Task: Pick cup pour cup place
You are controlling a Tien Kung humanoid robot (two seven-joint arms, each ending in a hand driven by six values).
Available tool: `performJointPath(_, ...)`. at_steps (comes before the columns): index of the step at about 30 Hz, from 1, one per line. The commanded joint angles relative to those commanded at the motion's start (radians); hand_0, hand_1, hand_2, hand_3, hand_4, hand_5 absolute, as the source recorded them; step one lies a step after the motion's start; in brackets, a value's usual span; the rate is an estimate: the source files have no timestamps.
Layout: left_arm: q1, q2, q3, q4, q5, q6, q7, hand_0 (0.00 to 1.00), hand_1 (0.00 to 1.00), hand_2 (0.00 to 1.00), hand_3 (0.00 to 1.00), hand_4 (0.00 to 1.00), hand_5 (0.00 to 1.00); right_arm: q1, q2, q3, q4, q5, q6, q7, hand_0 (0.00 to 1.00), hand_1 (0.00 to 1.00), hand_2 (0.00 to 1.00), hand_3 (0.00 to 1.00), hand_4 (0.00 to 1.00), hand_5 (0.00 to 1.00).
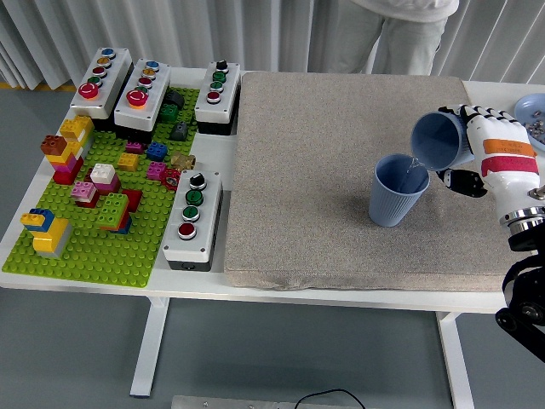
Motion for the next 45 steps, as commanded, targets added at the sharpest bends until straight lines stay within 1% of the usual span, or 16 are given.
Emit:
performJointPath(9, -0.001, 0.0, -0.002, 0.0, 0.003, 0.0, 0.0, 0.71, 0.729, 0.796, 0.647, 0.512, 0.938, 0.009, -0.005, -0.005, 0.004, -0.017, 0.005, -0.013, 0.723, 0.669, 0.57, 0.633, 0.718, 0.156)
performJointPath(16, -0.002, 0.0, -0.004, 0.0, 0.004, 0.0, 0.001, 0.71, 0.728, 0.796, 0.648, 0.513, 0.939, 0.015, -0.007, -0.008, 0.005, -0.048, 0.017, -0.05, 0.734, 0.67, 0.571, 0.631, 0.713, 0.154)
performJointPath(31, -0.003, 0.0, -0.005, 0.0, 0.005, 0.0, 0.001, 0.71, 0.728, 0.796, 0.647, 0.511, 0.939, 0.027, -0.011, -0.016, -0.005, -0.065, 0.042, -0.065, 0.739, 0.674, 0.574, 0.629, 0.71, 0.146)
performJointPath(37, -0.002, 0.0, -0.004, 0.0, 0.003, 0.0, 0.001, 0.71, 0.728, 0.795, 0.647, 0.511, 0.939, 0.035, -0.012, -0.025, -0.007, -0.081, 0.057, -0.071, 0.742, 0.676, 0.575, 0.627, 0.705, 0.135)
performJointPath(38, -0.001, 0.001, -0.004, 0.0, 0.003, 0.0, 0.001, 0.71, 0.728, 0.795, 0.647, 0.511, 0.939, 0.036, -0.012, -0.027, -0.007, -0.084, 0.06, -0.074, 0.75, 0.678, 0.578, 0.629, 0.7, 0.099)
performJointPath(45, 0.002, 0.001, -0.004, 0.0, 0.004, 0.0, 0.002, 0.71, 0.729, 0.795, 0.647, 0.511, 0.939, 0.041, -0.012, -0.034, -0.003, -0.104, 0.067, -0.095, 0.757, 0.681, 0.58, 0.63, 0.698, 0.086)
